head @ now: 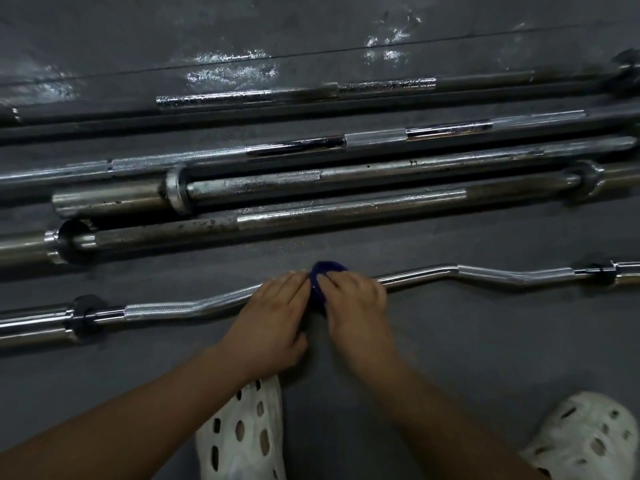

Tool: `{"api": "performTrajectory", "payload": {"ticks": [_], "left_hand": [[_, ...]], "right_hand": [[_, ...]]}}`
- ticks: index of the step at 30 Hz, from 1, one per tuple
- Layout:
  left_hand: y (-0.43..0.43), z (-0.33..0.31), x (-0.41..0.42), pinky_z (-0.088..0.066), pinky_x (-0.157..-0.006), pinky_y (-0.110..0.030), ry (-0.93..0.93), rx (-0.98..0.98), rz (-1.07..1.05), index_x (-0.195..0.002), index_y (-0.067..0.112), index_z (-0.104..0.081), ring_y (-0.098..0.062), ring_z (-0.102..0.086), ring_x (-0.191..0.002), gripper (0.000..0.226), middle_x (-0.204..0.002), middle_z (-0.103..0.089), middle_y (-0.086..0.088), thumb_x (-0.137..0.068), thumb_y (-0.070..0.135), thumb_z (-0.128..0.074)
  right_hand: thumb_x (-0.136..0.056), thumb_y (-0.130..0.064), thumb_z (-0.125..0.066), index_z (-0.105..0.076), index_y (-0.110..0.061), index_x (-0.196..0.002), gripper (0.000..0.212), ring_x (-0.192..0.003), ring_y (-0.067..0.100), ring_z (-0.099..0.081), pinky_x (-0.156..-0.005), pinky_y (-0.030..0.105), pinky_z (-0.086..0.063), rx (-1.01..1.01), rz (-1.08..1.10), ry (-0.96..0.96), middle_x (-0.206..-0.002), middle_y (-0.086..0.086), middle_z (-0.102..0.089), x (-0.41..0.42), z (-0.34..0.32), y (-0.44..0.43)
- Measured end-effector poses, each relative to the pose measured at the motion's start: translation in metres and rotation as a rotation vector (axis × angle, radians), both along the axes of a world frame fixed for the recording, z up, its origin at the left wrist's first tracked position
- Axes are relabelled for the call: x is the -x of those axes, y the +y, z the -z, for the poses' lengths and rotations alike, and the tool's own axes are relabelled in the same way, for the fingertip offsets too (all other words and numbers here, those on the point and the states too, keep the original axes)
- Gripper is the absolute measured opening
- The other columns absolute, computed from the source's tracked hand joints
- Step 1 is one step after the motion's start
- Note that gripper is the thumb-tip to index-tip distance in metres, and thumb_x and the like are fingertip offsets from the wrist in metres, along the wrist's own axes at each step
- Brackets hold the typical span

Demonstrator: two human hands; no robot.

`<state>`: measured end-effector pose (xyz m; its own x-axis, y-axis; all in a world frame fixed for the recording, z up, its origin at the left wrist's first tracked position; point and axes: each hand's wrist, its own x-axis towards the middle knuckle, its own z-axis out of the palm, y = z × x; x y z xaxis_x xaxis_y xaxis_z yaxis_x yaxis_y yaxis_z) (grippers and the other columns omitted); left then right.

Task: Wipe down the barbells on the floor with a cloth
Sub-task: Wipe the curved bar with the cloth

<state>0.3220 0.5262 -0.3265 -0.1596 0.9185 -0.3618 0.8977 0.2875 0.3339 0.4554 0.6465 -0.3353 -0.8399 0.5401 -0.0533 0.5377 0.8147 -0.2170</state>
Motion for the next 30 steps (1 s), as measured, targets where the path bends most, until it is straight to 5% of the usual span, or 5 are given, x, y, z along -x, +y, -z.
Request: {"api": "performTrajectory", "payload": {"ticks": [10, 16, 21, 26, 30], "left_hand": [[-0.012, 0.0, 0.0, -0.028, -0.115, -0.046, 0.071, 0.061, -0.015, -0.148, 0.007, -0.043, -0.031, -0.041, -0.139, 0.088, -0.155, -0.04, -0.014, -0.071, 0.049, -0.051], [-0.014, 0.003, 0.002, -0.028, -0.118, -0.044, 0.084, 0.042, -0.013, -0.147, 0.005, -0.044, -0.031, -0.039, -0.14, 0.086, -0.154, -0.04, -0.015, -0.072, 0.048, -0.045], [-0.015, 0.0, 0.0, -0.026, -0.116, -0.042, 0.098, 0.036, -0.04, -0.142, 0.004, -0.05, -0.032, -0.046, -0.135, 0.083, -0.149, -0.046, -0.016, -0.069, 0.043, -0.053], [-0.031, -0.002, 0.007, -0.03, -0.116, -0.046, 0.121, 0.07, -0.069, -0.146, 0.005, -0.046, -0.031, -0.041, -0.14, 0.084, -0.154, -0.041, -0.015, -0.07, 0.037, -0.059], [-0.033, -0.006, 0.006, -0.028, -0.115, -0.046, 0.109, 0.077, -0.084, -0.145, 0.004, -0.047, -0.031, -0.044, -0.138, 0.084, -0.152, -0.043, -0.016, -0.069, 0.039, -0.06]], "right_hand": [[-0.078, -0.018, -0.05, -0.07, -0.021, -0.107, 0.034, -0.099, 0.023, -0.063, -0.083, 0.036, -0.046, 0.044, 0.028, 0.109, -0.107, -0.001, -0.07, -0.023, 0.008, 0.024], [-0.088, -0.002, -0.055, -0.064, -0.008, -0.118, 0.033, -0.116, 0.034, -0.05, -0.102, 0.04, -0.039, 0.206, 1.002, 0.169, -0.122, 0.013, -0.061, -0.047, 0.007, 0.065], [-0.066, -0.015, -0.059, -0.068, -0.018, -0.091, 0.027, -0.091, 0.026, -0.055, -0.084, 0.037, -0.046, 0.175, -0.08, 0.043, -0.095, 0.003, -0.063, -0.002, 0.002, 0.009], [-0.076, -0.01, -0.056, -0.068, -0.015, -0.1, 0.027, -0.099, 0.03, -0.055, -0.088, 0.033, -0.037, 0.208, 0.691, 0.219, -0.1, 0.005, -0.064, 0.0, 0.003, 0.019], [-0.069, -0.019, -0.054, -0.068, -0.021, -0.106, 0.039, -0.089, 0.027, -0.061, -0.074, 0.038, -0.046, 0.047, 0.01, 0.051, -0.098, 0.002, -0.067, 0.012, 0.008, 0.007]]}}
